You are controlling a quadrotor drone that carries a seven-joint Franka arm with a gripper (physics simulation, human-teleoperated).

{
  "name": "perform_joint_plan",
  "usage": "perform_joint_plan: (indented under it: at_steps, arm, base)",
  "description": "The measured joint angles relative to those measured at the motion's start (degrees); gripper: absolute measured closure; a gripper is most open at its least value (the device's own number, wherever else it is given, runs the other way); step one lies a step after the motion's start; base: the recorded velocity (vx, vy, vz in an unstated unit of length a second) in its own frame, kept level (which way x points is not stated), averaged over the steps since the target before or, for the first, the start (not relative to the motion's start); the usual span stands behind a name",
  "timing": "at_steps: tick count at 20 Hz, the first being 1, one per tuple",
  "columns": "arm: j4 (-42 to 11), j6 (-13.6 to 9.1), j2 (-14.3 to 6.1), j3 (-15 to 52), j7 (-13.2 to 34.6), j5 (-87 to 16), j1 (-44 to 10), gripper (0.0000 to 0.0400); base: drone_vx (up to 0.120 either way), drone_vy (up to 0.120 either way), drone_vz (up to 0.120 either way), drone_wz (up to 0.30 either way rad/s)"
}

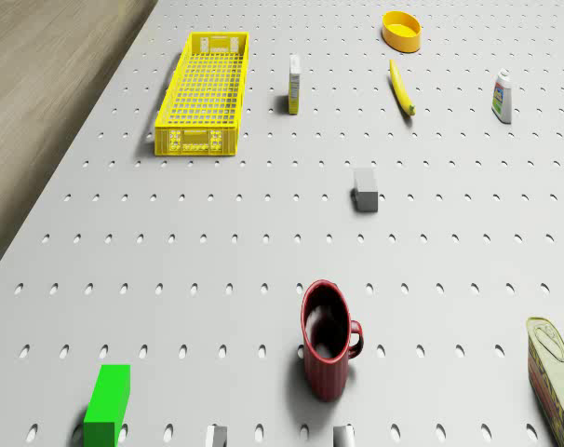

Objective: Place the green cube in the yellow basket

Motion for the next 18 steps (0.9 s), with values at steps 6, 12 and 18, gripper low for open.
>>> perform_joint_plan:
  at_steps: [6, 12, 18]
  arm:
    - [7.3, -5.6, 1.4, 0.1, -0.1, 0.1, -0.2, 0.0]
    - [13.5, -9.3, 3.7, 0.1, -0.1, 0.1, -0.3, 0.0]
    - [16.2, -10.7, 4.7, 0.2, -0.2, 0.1, -0.3, 0.0]
  base:
    - [0.12, 0.12, 0.0, 0.0]
    - [0.12, 0.12, 0.0, 0.0]
    - [0.12, 0.12, 0.0, 0.0]
